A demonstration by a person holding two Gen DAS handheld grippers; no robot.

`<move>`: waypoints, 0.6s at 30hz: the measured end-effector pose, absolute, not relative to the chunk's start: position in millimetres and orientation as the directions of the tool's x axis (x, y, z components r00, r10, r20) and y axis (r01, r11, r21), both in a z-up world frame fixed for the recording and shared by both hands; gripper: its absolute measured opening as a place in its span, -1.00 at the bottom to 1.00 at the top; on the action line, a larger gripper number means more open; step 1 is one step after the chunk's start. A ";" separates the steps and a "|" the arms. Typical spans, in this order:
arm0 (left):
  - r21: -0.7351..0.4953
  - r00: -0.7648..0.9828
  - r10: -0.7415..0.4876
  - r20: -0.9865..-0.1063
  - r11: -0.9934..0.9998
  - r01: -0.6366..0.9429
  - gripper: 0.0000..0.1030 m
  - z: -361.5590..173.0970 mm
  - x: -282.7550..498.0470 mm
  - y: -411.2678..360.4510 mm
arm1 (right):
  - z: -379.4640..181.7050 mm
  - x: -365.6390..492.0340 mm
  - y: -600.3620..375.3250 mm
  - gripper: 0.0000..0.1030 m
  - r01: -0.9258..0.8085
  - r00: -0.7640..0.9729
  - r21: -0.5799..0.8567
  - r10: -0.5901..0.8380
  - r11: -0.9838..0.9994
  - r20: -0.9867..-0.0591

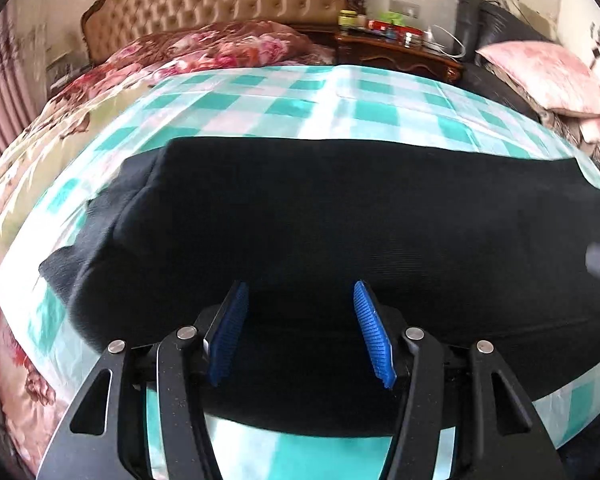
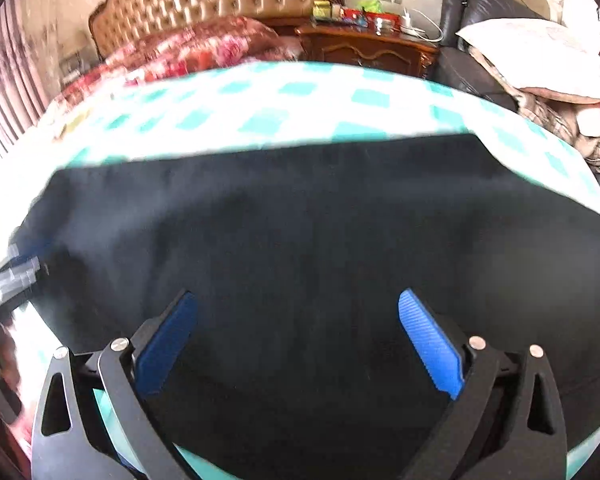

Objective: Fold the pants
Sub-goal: 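Move both open grippers over the folded black pants toward the cuff end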

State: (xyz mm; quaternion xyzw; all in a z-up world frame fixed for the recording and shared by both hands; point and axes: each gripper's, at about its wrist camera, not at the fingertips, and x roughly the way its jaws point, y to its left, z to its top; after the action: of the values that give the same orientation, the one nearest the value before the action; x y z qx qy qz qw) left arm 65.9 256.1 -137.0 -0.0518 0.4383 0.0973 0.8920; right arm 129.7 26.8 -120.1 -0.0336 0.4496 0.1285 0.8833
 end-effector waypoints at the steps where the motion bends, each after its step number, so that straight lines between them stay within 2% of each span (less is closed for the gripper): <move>1: 0.007 0.594 0.148 -0.791 0.972 -0.233 0.04 -136.3 64.6 258.3 | -118.5 139.0 33.0 0.96 -0.264 0.558 0.061 0.204 0.963 -0.804; 4: -0.016 0.586 0.157 -0.795 0.960 -0.279 0.07 -134.3 59.5 267.2 | -121.8 169.0 60.8 0.92 -0.300 0.544 0.020 0.189 0.954 -0.818; 5: -0.016 0.584 0.160 -0.795 0.958 -0.285 0.07 -133.9 58.1 268.5 | -124.1 176.8 69.2 0.81 -0.310 0.545 -0.001 0.177 0.951 -0.820; 8: 0.033 0.574 0.218 -0.789 0.949 -0.315 0.07 -130.4 53.1 270.4 | -139.8 199.8 89.0 0.78 -0.316 0.526 -0.073 0.111 0.946 -0.843; 18: 0.047 0.561 0.268 -0.783 0.925 -0.376 0.09 -123.8 40.1 291.8 | -155.4 213.1 87.9 0.96 -0.286 0.518 -0.077 0.086 0.955 -0.851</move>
State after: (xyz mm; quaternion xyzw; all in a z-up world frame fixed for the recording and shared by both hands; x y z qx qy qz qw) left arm 40.1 291.8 -123.8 -0.0628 0.4313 0.1826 0.8813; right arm 213.1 87.9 -155.4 -0.1039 0.4792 0.1075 0.8649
